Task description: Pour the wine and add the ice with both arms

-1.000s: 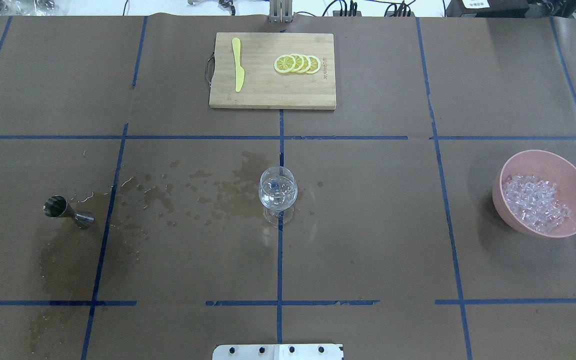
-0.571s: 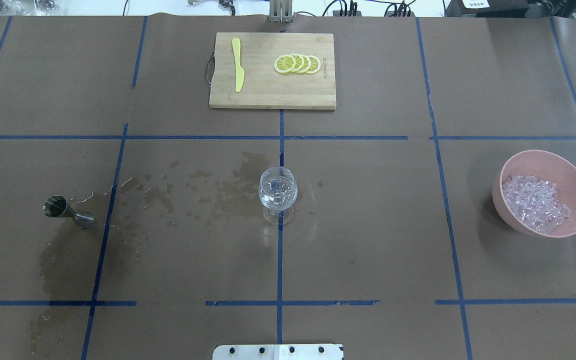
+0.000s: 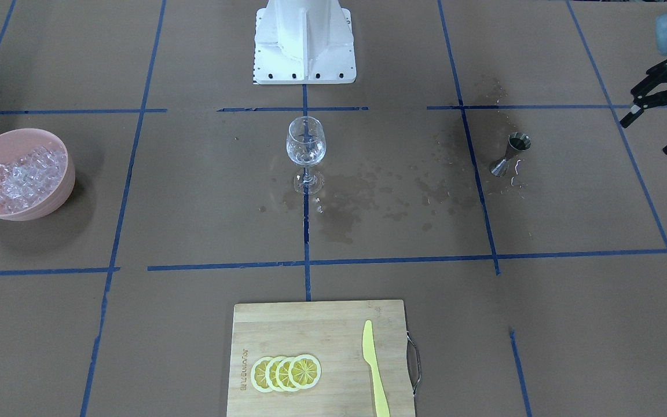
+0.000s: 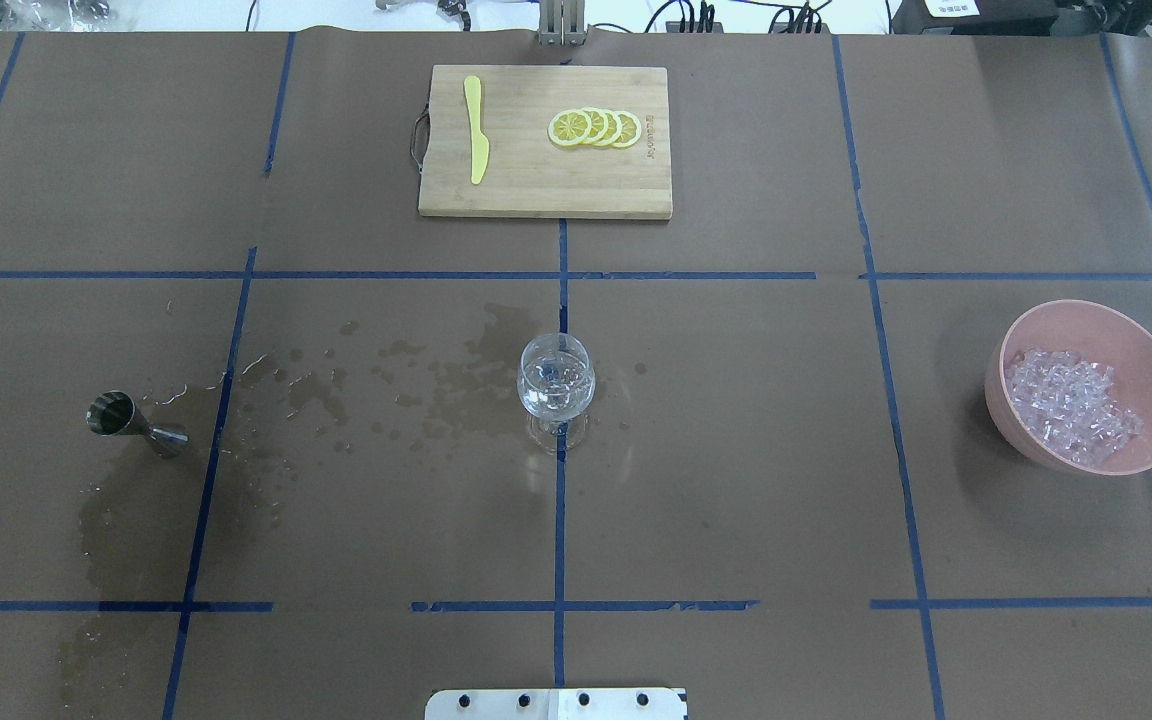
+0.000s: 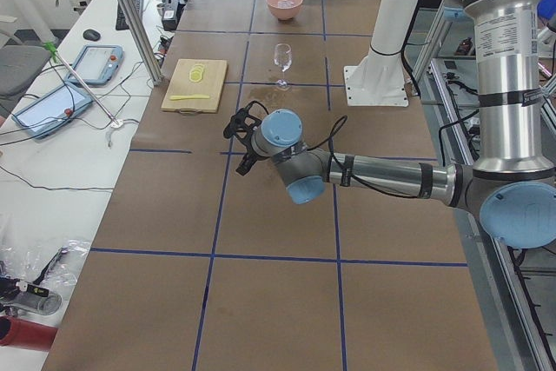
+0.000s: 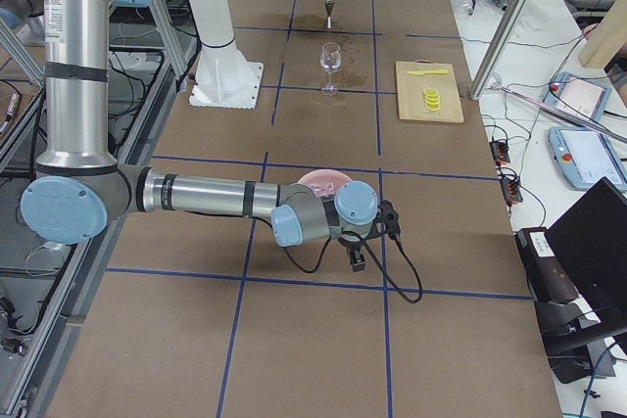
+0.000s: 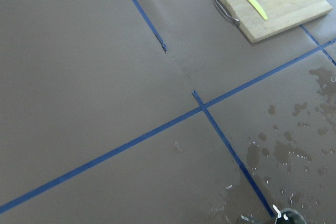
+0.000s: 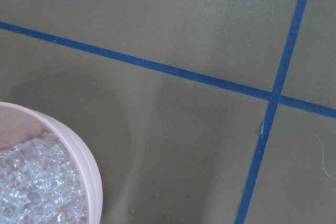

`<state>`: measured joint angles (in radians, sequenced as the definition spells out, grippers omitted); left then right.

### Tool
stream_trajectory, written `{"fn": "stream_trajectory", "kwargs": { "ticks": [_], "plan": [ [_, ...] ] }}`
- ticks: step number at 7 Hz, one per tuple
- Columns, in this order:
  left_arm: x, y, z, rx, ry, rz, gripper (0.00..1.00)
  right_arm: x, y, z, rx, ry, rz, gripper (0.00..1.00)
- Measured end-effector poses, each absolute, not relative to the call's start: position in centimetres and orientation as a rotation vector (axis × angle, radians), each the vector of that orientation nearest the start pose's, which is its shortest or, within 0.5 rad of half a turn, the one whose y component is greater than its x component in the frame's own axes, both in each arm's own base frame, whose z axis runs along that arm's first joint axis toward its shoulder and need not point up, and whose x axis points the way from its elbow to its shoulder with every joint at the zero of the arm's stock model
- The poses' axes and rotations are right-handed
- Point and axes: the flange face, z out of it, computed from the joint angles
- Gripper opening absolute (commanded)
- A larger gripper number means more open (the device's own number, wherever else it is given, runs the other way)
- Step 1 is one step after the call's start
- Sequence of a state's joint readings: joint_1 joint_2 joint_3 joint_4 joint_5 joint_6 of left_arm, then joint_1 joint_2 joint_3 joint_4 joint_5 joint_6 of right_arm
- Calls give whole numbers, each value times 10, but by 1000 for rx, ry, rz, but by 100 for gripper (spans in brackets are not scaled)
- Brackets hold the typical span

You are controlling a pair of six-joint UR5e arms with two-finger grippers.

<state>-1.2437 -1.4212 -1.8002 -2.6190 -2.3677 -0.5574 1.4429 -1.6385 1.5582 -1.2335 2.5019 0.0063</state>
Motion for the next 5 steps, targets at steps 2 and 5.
{"fn": "stream_trajectory", "kwargs": {
  "ticks": [2,5],
  "plan": [
    [140,-410,481,734,1051,193,100,-9,-476,649,176,-957,-236,100],
    [195,-372,471,833,965,-21,98,-9,-477,646,181,-961,-238,100]
  ]
}}
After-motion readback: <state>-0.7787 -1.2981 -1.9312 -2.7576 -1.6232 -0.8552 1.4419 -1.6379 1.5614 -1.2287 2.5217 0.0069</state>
